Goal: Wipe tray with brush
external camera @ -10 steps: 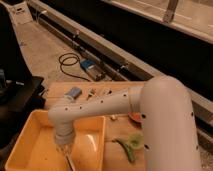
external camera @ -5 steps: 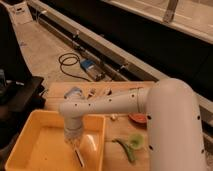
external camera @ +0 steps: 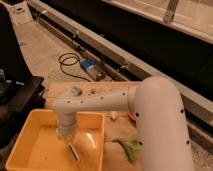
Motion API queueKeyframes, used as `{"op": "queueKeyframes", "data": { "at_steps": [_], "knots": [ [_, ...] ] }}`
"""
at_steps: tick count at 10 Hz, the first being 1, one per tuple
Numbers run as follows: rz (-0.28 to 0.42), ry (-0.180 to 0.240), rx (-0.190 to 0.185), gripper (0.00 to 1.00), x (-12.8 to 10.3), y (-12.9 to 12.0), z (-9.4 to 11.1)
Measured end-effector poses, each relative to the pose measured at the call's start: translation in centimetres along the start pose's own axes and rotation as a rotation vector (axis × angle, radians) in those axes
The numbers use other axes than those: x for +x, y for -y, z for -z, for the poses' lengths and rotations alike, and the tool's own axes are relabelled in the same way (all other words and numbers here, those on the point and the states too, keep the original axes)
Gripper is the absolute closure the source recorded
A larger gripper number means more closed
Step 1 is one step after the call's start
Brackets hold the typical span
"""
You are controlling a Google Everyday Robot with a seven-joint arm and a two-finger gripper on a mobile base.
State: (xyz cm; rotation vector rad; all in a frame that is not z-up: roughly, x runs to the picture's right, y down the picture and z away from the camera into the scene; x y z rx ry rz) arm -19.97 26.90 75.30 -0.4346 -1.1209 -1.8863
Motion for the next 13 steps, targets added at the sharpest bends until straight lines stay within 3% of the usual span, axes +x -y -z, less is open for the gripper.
{"op": "queueKeyframes", "data": {
  "at_steps": [2, 5, 8, 11, 13],
  "knots": [
    [0.028, 0.004, 0.007, 1.00, 0.2, 1.5, -0.3],
    [0.008, 0.040, 0.000, 1.00, -1.7, 1.7, -0.5],
    [-0.048, 0.069, -0.028, 1.00, -3.4, -1.4, -0.3],
    [-0.034, 0.048, -0.046, 1.00, -1.4, -3.1, 0.4],
    [0.002, 0.024, -0.045, 1.00, 0.3, -2.4, 0.5]
  ]
}}
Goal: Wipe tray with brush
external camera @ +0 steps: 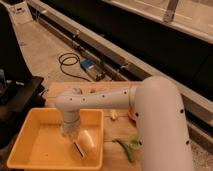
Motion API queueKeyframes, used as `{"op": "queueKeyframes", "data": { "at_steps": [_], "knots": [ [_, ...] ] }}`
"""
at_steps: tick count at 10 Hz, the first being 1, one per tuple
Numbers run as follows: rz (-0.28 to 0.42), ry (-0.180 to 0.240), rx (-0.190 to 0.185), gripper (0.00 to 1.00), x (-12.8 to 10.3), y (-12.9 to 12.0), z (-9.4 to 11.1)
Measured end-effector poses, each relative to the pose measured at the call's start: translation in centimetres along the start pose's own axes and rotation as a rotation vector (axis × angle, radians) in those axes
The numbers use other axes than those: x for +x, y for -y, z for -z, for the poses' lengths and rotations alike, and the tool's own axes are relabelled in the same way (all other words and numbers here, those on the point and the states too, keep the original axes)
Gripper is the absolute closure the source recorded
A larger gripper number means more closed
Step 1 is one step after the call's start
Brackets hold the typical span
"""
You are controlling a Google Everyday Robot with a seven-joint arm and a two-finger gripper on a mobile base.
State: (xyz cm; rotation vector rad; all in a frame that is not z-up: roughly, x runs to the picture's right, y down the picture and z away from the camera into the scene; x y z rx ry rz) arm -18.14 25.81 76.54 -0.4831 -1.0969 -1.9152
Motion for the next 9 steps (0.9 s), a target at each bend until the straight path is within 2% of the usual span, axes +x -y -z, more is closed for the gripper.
{"op": "queueKeyframes", "data": {
  "at_steps": [2, 4, 6, 8, 9],
  "knots": [
    [0.056, -0.013, 0.003, 1.00, 1.9, 2.0, -0.1],
    [0.101, -0.018, 0.011, 1.00, 2.7, 3.6, -0.3],
    [0.127, 0.004, 0.011, 1.00, 1.6, 5.1, -0.7],
    [0.105, 0.029, 0.005, 1.00, -0.2, 4.5, -0.7],
    [0.077, 0.048, -0.004, 1.00, -1.7, 3.5, -0.6]
  ]
}}
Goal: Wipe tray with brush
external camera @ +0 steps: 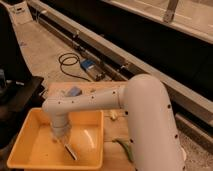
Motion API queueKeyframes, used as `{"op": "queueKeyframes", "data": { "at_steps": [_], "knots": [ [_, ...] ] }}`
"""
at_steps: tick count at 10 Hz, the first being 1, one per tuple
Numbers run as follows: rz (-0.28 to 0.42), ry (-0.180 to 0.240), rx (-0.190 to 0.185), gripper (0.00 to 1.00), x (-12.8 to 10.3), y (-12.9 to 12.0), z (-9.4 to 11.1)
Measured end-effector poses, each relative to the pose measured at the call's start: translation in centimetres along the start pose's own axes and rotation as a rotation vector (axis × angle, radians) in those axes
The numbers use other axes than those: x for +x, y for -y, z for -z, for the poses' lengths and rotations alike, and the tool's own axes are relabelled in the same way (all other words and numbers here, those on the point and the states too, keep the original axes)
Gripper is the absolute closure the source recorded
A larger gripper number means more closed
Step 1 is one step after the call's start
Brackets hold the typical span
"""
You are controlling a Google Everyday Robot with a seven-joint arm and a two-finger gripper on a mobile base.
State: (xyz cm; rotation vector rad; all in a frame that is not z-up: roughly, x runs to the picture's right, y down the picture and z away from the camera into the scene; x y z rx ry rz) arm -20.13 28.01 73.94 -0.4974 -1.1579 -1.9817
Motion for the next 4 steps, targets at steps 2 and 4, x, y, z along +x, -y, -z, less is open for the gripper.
{"op": "queueKeyframes", "data": {
  "at_steps": [2, 4],
  "knots": [
    [-0.036, 0.024, -0.021, 1.00, -1.3, -1.5, 0.3],
    [-0.054, 0.016, -0.031, 1.00, -0.9, -2.8, 1.0]
  ]
}}
